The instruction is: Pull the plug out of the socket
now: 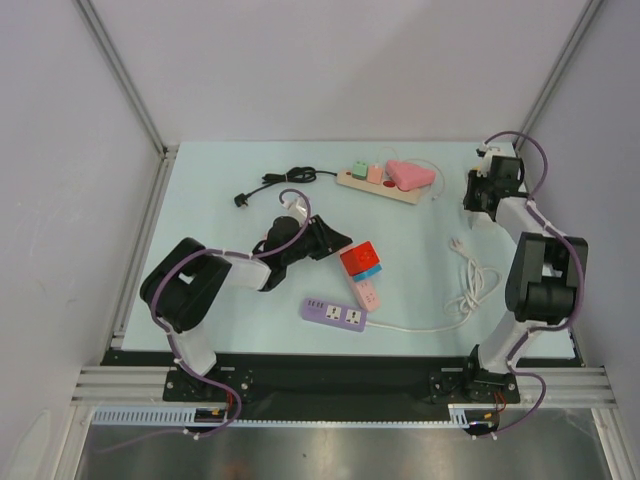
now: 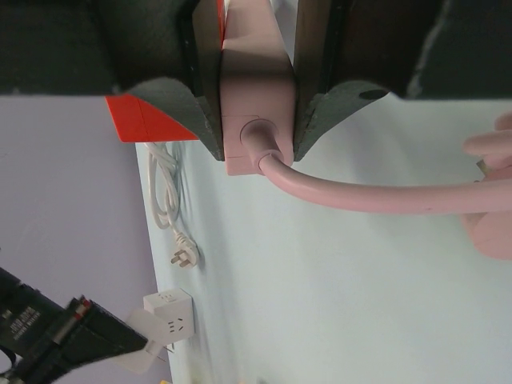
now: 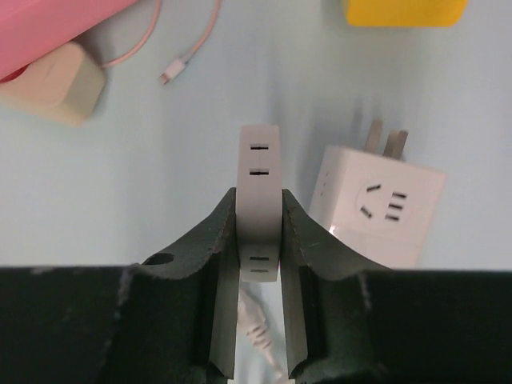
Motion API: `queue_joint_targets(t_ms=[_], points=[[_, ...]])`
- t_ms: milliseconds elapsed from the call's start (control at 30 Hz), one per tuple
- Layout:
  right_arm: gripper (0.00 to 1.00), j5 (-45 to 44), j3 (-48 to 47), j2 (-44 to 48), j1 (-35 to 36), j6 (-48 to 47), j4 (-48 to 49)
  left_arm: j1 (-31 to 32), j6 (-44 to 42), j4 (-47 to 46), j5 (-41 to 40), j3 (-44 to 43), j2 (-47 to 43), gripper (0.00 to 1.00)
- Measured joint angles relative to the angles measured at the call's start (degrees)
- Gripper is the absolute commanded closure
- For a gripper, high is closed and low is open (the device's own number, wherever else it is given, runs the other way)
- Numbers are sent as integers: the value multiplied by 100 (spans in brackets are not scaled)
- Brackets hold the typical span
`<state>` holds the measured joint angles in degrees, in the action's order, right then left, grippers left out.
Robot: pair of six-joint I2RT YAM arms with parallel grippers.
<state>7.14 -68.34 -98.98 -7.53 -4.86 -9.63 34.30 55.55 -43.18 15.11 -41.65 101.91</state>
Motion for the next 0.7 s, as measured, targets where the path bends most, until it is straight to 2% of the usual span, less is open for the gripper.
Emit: queue_joint_targets(t_ms=[167, 367, 700], points=[[98, -647, -435, -667, 136, 59, 46, 0, 4, -125, 4, 63, -2, 100], [87, -1261, -573, -1099, 295, -4, 37, 0, 13, -195, 4, 101, -2, 100], [61, -1735, -575, -1172, 302, -192, 127, 0, 35, -264, 4, 140, -2, 100]])
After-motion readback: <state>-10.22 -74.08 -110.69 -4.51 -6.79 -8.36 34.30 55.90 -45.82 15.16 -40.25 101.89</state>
